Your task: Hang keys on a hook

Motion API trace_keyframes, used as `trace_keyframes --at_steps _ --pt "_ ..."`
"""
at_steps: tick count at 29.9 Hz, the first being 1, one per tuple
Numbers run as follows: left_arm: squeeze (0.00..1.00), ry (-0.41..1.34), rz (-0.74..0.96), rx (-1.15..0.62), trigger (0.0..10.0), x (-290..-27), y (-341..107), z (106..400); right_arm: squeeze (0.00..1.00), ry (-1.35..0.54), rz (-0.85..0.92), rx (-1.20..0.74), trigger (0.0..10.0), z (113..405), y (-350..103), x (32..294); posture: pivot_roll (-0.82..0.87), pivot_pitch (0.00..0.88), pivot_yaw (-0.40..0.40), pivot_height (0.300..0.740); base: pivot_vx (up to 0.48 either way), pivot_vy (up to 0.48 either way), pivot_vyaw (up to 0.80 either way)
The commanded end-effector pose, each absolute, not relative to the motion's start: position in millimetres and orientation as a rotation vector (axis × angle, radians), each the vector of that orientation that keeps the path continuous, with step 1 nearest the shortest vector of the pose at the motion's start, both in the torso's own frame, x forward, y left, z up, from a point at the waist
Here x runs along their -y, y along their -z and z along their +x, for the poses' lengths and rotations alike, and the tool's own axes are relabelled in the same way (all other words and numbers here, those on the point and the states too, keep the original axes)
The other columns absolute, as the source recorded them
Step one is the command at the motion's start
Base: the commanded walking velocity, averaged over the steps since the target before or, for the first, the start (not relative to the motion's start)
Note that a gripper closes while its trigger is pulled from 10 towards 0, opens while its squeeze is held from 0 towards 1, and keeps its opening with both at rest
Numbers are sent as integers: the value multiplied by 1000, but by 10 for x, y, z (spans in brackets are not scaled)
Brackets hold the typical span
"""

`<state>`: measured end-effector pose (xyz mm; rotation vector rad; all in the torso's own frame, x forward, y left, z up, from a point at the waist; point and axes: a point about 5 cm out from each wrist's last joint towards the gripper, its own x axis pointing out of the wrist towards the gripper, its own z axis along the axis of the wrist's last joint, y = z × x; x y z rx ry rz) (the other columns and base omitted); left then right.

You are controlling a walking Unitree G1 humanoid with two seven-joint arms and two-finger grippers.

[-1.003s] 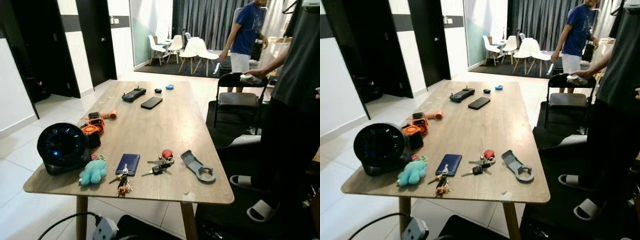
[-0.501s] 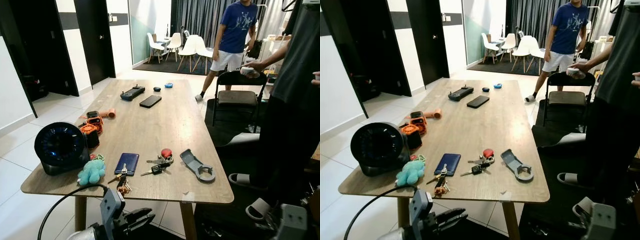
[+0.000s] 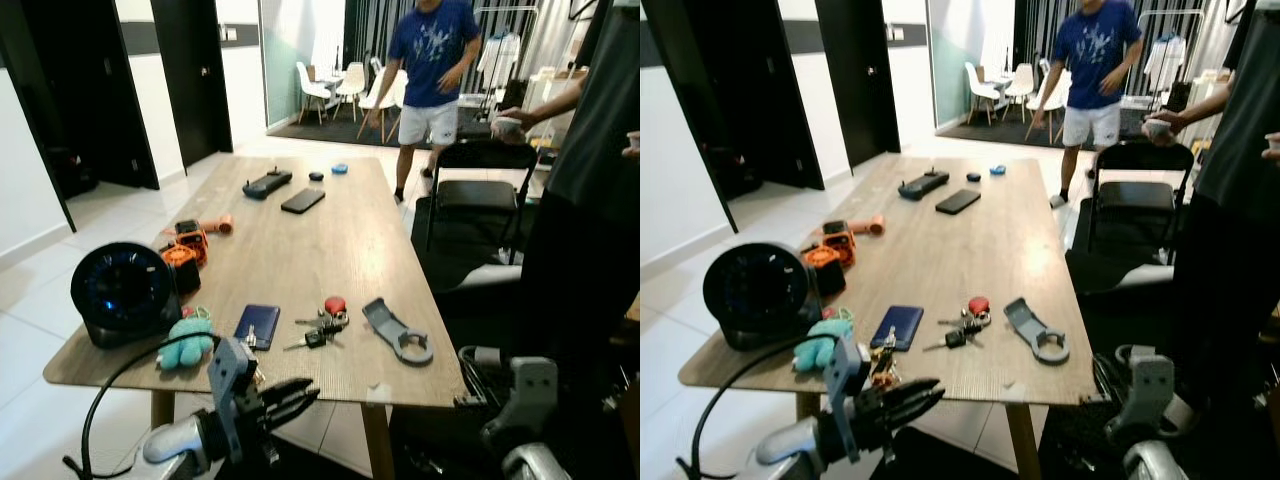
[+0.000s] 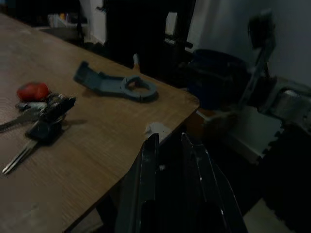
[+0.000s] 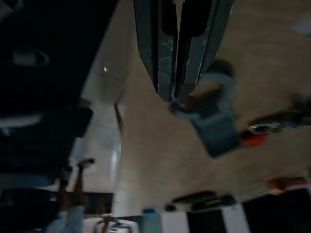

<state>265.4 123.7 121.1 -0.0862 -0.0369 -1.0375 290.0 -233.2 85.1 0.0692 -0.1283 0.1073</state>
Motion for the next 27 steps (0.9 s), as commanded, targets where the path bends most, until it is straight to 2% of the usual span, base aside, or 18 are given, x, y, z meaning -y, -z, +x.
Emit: trace_keyframes --at_steps 1,2,5,6,9,15,16,17,18,19,20,27 --pt "0 969 -26 50 10000 -1292 -1267 2734 0 -142 83 137 10000 2945 -906 2238 36 43 2 740 0 0 0" --pt "0 969 -26 50 10000 -1292 -1267 2734 0 -142 83 137 10000 2945 -906 2238 36 43 2 740 0 0 0" --pt "0 784 127 94 10000 -1351 -1350 2935 0 -156 64 156 10000 3035 -1039 2153 39 45 4 740 0 0 0" --pt "0 784 127 94 10000 -1351 -1350 2935 0 -156 64 156 10000 3035 -1039 2153 39 45 4 740 0 0 0" --pt "0 642 149 115 10000 -1403 -1433 3067 0 -195 50 155 10000 3076 -1097 2078 38 47 4 740 0 0 0" --pt "20 650 205 101 10000 -1402 -1439 3080 0 -225 36 135 10000 3052 -1054 2018 34 48 7 740 0 0 0" --pt "459 663 235 85 10000 -1399 -1418 3072 0 -226 36 128 10000 3040 -1036 2008 34 48 7 740 0 0 0" --pt "459 663 235 85 10000 -1399 -1418 3072 0 -226 36 128 10000 3040 -1036 2008 34 48 7 740 0 0 0" --pt "714 673 253 64 10000 -1396 -1393 3064 0 -226 37 121 10000 3027 -1017 1999 34 50 8 740 0 0 0" --pt "714 673 253 64 10000 -1396 -1393 3064 0 -226 37 121 10000 3027 -1017 1999 34 50 8 740 0 0 0" --pt "1000 663 265 49 10000 -1392 -1371 3066 0 -225 38 114 10000 3015 -1005 1991 34 50 8 740 0 0 0" --pt "1000 608 283 22 10000 -1324 -1317 3111 0 -219 34 95 10000 3015 -1002 1972 33 60 11 740 0 0 0"
